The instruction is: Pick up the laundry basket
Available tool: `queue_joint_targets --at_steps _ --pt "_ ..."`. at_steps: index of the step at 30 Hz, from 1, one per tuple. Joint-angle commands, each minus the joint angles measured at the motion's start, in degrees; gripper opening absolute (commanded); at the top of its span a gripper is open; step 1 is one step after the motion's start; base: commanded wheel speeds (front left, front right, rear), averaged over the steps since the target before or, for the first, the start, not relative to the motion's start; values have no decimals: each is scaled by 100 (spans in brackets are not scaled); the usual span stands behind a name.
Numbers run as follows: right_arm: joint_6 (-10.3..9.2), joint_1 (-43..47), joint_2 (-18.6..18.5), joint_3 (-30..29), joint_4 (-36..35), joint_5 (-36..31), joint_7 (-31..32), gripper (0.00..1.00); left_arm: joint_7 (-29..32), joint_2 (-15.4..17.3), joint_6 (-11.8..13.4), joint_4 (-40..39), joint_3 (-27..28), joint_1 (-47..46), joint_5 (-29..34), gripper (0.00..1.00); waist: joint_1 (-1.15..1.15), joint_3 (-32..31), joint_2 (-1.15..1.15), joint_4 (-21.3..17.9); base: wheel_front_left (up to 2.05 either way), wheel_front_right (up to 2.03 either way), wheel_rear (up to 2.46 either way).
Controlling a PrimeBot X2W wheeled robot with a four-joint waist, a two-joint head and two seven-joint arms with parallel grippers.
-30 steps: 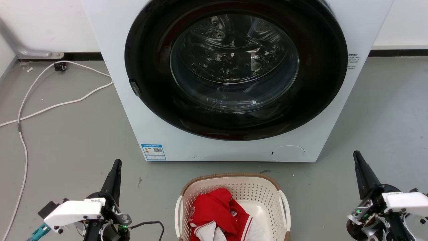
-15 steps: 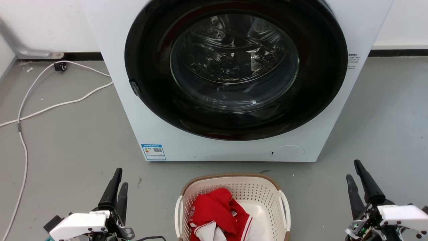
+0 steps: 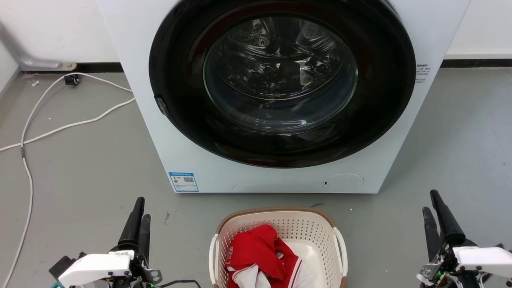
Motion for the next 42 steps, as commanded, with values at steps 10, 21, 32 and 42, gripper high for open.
queue_joint_targets --at_steps 10,21,32,42 --pt "2 -11 -15 -149 -377 -1103 -269 100 -269 18 8 -250 278 -9 655 100 0 2 0 11 0 0 0" --pt "1 -32 -14 -195 -955 -2858 -507 100 -508 20 370 -863 362 -20 1884 100 0 27 0 21 0 0 0" --pt "2 11 -13 -20 -1607 -4734 -722 100 -723 21 812 -1654 -146 53 3671 100 0 53 0 25 0 0 0" --pt "1 177 -12 121 -1826 -5906 -897 100 -899 24 657 -1896 -713 190 5021 100 0 49 0 22 0 0 0"
